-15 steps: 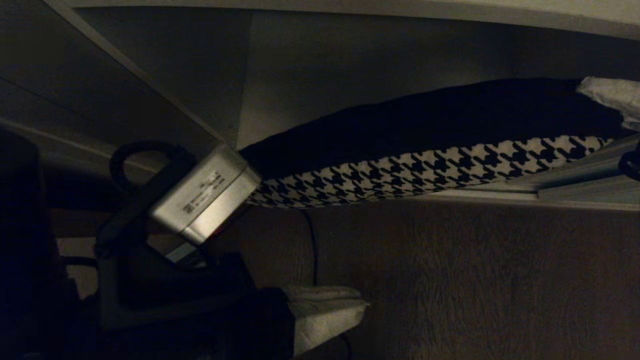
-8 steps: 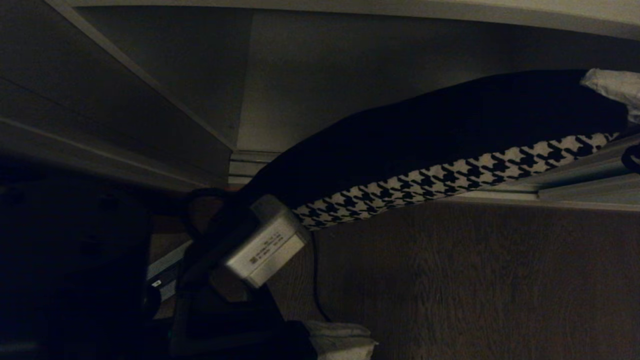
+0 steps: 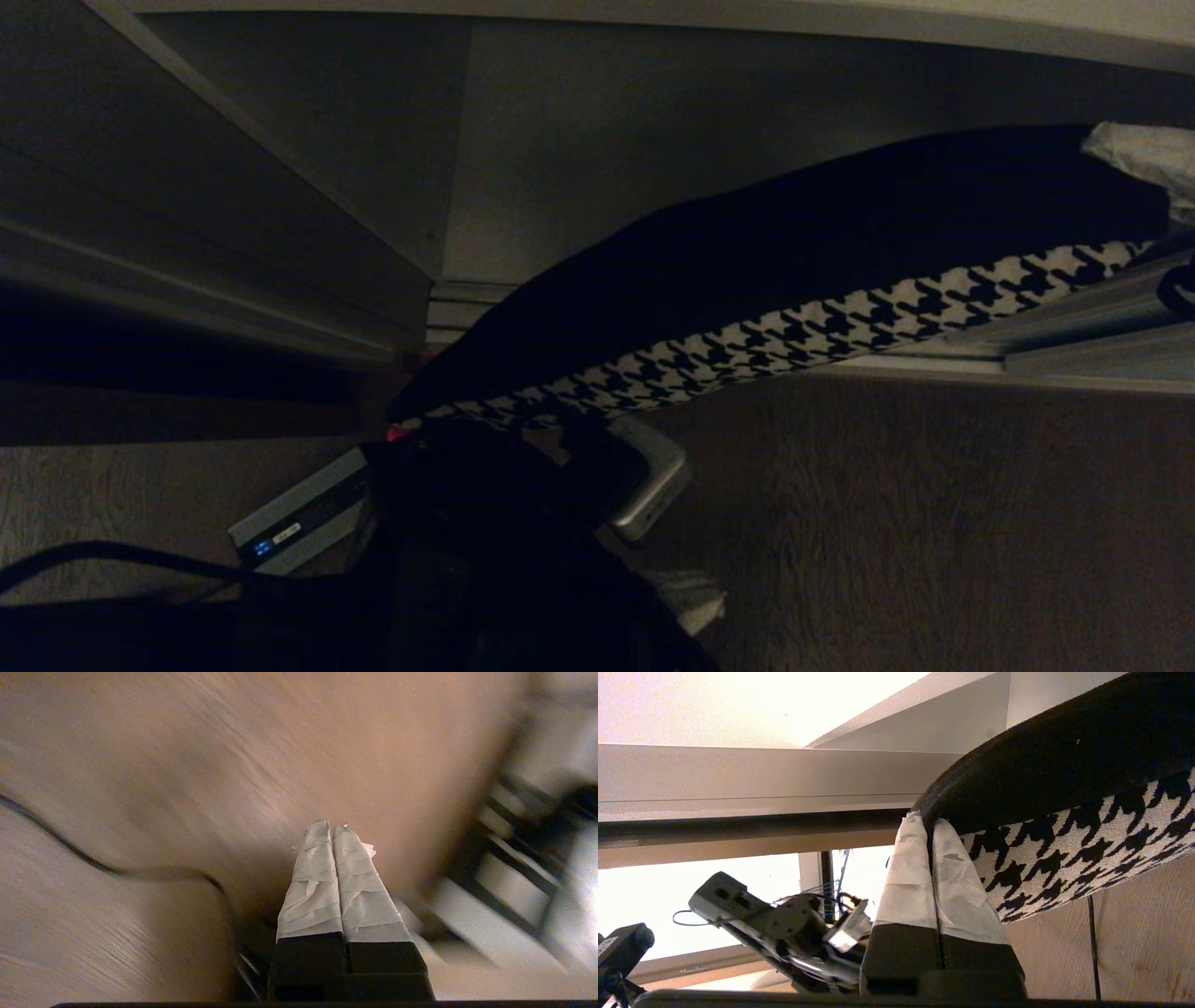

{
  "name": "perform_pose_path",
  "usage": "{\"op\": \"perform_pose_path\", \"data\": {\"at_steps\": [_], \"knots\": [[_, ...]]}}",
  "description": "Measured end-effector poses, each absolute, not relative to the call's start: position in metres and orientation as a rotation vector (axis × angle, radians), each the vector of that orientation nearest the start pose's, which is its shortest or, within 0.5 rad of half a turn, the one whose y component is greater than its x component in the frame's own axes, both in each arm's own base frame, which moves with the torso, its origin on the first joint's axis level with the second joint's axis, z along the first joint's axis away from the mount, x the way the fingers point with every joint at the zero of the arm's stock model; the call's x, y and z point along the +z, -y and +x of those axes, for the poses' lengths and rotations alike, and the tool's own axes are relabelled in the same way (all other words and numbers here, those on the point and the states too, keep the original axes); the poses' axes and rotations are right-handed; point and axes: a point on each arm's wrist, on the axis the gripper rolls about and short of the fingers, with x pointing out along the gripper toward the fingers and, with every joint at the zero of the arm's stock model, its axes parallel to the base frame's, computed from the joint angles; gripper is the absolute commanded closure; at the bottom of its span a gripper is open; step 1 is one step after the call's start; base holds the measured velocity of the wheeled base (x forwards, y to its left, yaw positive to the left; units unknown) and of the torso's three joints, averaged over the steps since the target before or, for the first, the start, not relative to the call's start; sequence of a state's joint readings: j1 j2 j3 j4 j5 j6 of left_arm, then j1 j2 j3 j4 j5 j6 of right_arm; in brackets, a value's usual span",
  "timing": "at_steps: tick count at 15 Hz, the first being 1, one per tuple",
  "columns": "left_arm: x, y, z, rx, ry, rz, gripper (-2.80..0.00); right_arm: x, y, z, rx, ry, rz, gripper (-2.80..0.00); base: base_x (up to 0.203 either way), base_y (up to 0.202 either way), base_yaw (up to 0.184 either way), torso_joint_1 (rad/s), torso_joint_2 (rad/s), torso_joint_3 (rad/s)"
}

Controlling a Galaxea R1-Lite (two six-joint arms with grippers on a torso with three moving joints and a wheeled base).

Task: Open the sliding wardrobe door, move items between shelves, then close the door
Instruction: Place the pillow on the lower shelf

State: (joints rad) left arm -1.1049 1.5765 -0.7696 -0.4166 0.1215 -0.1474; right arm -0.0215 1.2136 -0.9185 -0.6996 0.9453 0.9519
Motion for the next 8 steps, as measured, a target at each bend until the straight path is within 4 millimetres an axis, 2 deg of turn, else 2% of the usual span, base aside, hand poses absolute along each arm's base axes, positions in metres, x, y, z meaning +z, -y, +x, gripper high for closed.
{"op": "perform_pose_path", "data": {"at_steps": [4,8], "knots": [[0.176,0.274,0.155,-0.738,-0.13,0.13,0.0,0.337,-0.015,0.171,1.0,-0.096,0.68,0.0,0.0,0.0,0.0,0.0,0.0,0.0],[0.175,0.287,0.201,-0.547,0.136,0.15,0.0,0.336,-0.016,0.173,1.004,-0.105,0.682,0.0,0.0,0.0,0.0,0.0,0.0,0.0]]}}
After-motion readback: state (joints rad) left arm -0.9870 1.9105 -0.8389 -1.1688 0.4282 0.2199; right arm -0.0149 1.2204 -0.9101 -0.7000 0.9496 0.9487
